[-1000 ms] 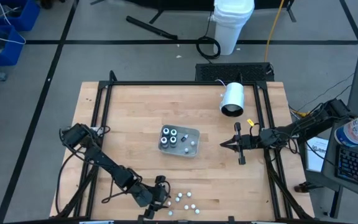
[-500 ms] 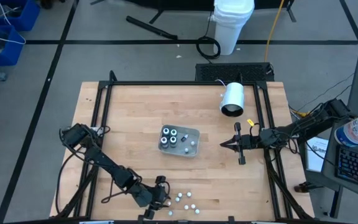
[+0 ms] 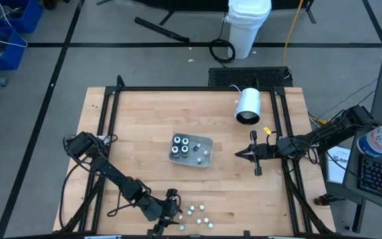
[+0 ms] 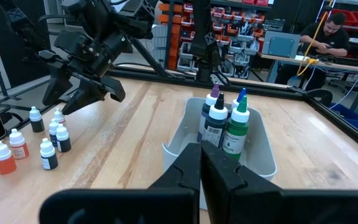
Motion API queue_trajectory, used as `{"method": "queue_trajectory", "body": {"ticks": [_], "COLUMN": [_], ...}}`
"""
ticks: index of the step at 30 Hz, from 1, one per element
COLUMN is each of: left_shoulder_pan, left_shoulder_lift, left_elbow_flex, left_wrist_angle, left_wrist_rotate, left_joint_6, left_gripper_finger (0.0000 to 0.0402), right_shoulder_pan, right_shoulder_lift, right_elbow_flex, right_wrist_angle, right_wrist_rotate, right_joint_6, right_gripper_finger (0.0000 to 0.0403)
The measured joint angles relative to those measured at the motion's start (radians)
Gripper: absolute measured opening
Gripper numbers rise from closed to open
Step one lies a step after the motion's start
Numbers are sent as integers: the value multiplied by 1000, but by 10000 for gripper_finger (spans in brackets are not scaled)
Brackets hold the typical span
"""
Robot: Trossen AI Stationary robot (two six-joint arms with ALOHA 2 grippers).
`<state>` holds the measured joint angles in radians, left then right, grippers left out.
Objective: Pick & Place food coloring
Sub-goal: Put the orange food coloring bottle into the gray bin
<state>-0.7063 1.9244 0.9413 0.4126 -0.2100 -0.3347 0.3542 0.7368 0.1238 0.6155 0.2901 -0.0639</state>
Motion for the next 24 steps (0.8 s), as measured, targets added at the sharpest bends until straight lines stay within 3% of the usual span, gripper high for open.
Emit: {"method": "queue_trajectory", "body": {"ticks": [24], "left_shoulder_pan": [24], "left_shoulder_lift": [1], "left_elbow_flex": [-1], "left_wrist_angle": [-14], "left_wrist_rotate": [0], "left_joint_6": [44], "left_gripper_finger": [223], "right_shoulder_pan": [0], "right_shoulder_lift": [0], "right_elbow_flex": [0], "right_wrist_angle": [0], "right_wrist_rotate": [0], "right_joint_6": [0], "right_gripper_finger": [0]}}
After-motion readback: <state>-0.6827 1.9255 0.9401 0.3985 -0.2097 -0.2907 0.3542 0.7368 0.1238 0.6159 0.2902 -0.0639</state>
